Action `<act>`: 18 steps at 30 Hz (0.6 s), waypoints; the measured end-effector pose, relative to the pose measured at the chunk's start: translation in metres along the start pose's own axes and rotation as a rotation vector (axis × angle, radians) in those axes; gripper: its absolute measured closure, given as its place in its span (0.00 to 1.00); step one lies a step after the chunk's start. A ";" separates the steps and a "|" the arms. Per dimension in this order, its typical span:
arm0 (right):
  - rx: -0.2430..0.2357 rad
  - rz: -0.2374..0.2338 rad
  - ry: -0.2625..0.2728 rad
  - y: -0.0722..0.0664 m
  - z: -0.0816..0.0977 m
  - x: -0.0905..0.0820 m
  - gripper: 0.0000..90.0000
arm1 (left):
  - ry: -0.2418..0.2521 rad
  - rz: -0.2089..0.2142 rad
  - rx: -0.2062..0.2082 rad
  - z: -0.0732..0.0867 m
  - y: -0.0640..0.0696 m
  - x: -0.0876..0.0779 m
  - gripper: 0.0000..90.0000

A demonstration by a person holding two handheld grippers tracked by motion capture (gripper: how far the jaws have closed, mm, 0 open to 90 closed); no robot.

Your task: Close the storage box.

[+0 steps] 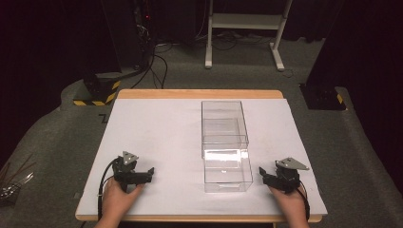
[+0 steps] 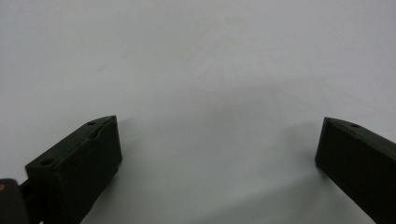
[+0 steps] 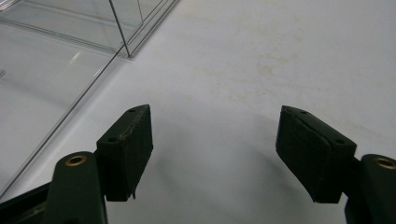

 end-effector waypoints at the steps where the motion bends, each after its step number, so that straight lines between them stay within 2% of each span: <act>1: 0.006 -0.001 -0.001 0.000 0.000 0.000 0.30 | 0.000 0.000 0.001 0.000 0.000 0.000 0.01; 9: 0.021 -0.017 -0.009 0.002 0.000 0.001 0.30 | 0.000 0.000 0.002 0.000 0.000 0.000 0.01; 11: 0.029 -0.018 -0.027 0.002 0.001 0.003 0.30 | -0.001 0.000 0.002 0.000 0.000 0.000 0.01; 14: 0.018 0.000 -0.037 0.001 0.001 0.004 0.31 | -0.001 0.000 0.003 0.000 -0.001 0.000 0.01; 18: 0.012 0.016 -0.020 0.001 0.000 0.002 0.31 | 0.000 0.001 0.002 0.000 0.000 0.000 0.01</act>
Point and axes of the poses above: each handheld gripper's, and its own axes: x roughly forward along the jaws, z roughly out of its underside, y roughly to its right, the point moved 7 cm from there along x, roughly forward along the jaws, and after that the axes turned 8 degrees about -y, right-handed, at the moved point
